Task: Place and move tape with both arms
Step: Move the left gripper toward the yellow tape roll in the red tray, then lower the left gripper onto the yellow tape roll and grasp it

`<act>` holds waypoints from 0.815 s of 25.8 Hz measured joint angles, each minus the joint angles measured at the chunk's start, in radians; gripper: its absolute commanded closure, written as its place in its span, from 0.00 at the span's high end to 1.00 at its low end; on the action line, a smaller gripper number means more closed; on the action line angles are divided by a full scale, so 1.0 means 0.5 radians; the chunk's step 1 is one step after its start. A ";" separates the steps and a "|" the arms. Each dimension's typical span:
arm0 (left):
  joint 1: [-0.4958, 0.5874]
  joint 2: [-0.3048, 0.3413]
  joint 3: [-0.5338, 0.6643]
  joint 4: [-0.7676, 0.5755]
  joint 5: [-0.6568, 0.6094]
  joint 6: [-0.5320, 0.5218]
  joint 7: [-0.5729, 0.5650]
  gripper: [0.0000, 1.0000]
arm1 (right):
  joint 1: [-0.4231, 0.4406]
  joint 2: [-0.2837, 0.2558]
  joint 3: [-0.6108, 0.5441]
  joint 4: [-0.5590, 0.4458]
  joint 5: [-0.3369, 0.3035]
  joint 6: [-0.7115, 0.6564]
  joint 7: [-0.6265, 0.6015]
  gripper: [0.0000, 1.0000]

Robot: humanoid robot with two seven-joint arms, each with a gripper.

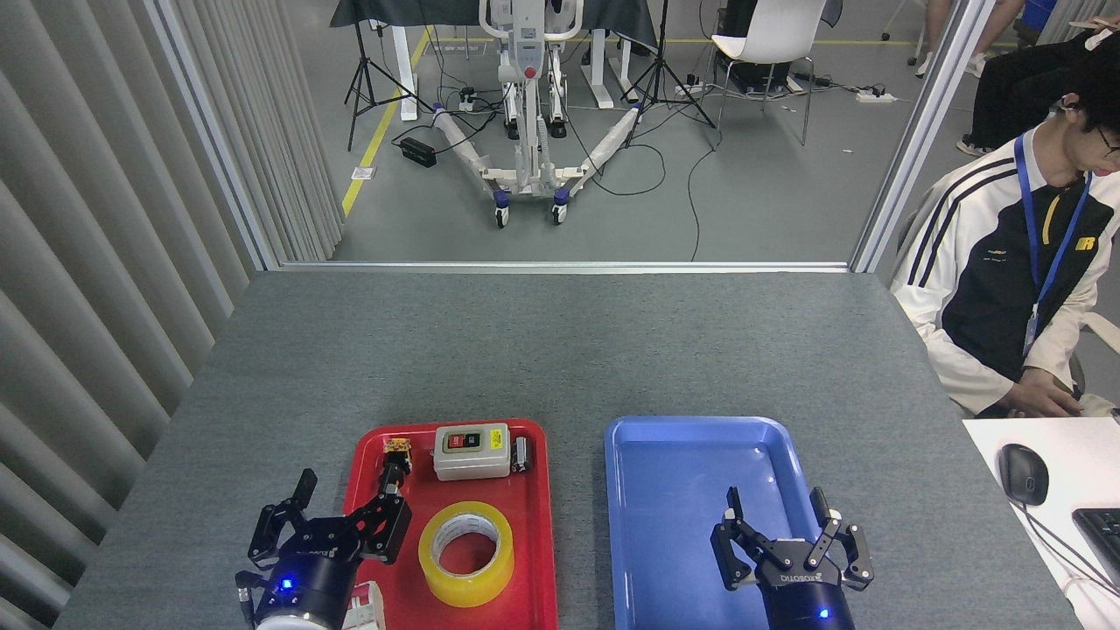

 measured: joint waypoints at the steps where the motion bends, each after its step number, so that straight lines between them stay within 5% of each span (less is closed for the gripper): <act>1: -0.017 0.008 -0.005 -0.006 0.000 0.000 -0.071 1.00 | 0.000 0.000 -0.003 0.000 0.000 0.000 0.000 1.00; 14: -0.392 0.114 -0.214 0.003 0.020 -0.123 -1.411 1.00 | 0.000 0.000 -0.006 0.000 0.000 0.006 0.007 1.00; 21: -0.511 0.138 -0.311 0.077 0.057 -0.180 -1.742 1.00 | 0.003 0.007 -0.002 -0.006 0.000 0.006 0.005 1.00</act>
